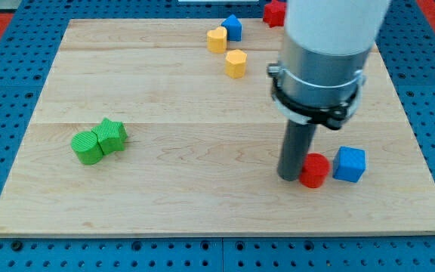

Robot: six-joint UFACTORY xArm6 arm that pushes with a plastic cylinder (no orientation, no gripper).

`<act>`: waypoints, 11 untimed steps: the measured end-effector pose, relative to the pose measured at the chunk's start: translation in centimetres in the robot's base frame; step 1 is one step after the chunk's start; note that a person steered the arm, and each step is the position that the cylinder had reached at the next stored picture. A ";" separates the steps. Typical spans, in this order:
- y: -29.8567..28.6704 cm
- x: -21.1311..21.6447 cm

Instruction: Push the green circle along with green star towards center

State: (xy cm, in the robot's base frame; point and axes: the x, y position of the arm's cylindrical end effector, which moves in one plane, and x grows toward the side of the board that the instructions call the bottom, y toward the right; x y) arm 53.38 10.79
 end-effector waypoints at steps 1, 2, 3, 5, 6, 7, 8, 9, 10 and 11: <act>-0.1 -0.5; -9.0 -0.3; -18.1 0.3; -33.0 -0.1; -32.4 -1.3; -30.2 -3.7; -28.8 -6.6; -26.9 -8.8; -21.4 -10.3; -16.0 -10.7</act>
